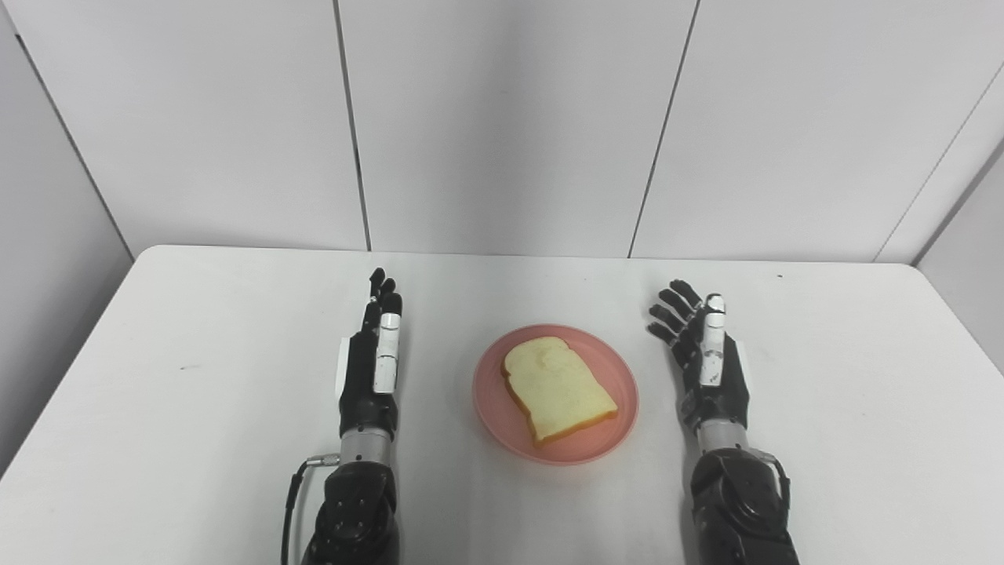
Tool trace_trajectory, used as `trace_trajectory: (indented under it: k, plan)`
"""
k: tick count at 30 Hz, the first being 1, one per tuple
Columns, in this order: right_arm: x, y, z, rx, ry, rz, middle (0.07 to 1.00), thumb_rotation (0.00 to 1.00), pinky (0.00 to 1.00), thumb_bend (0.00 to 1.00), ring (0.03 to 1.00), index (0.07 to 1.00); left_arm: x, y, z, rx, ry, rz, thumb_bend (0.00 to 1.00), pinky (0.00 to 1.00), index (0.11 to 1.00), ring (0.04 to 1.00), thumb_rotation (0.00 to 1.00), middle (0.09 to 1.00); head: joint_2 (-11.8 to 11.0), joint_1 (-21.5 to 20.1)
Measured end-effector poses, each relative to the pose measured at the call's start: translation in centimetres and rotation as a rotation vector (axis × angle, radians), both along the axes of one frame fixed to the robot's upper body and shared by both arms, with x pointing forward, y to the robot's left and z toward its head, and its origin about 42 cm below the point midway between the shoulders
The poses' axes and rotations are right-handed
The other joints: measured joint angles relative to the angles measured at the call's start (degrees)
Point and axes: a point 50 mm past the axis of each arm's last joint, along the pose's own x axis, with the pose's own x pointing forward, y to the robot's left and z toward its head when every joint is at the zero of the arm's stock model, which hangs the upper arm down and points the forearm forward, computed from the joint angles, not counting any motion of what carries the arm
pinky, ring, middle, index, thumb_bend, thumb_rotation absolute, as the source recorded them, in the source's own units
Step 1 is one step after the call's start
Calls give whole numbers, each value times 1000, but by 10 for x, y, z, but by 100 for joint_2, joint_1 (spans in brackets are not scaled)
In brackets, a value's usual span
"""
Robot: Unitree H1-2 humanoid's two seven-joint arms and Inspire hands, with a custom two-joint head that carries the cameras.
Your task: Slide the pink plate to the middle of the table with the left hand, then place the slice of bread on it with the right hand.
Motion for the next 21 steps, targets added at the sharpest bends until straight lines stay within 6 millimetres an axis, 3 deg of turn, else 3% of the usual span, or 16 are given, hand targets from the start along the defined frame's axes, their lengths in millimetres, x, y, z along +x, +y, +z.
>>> trace_trajectory:
  k: [8, 21]
  plan:
    - [-5, 4, -1, -14, 7, -21, 807, 1000, 789, 850, 814, 792, -6, 9, -4, -24, 33, 23, 919, 1000, 959, 962, 970, 961, 44, 26]
    - [-8, 10, 0, -68, 33, -28, 811, 1000, 770, 801, 810, 802, -6, 9, -5, -26, 34, 27, 918, 954, 943, 944, 941, 945, 53, 18]
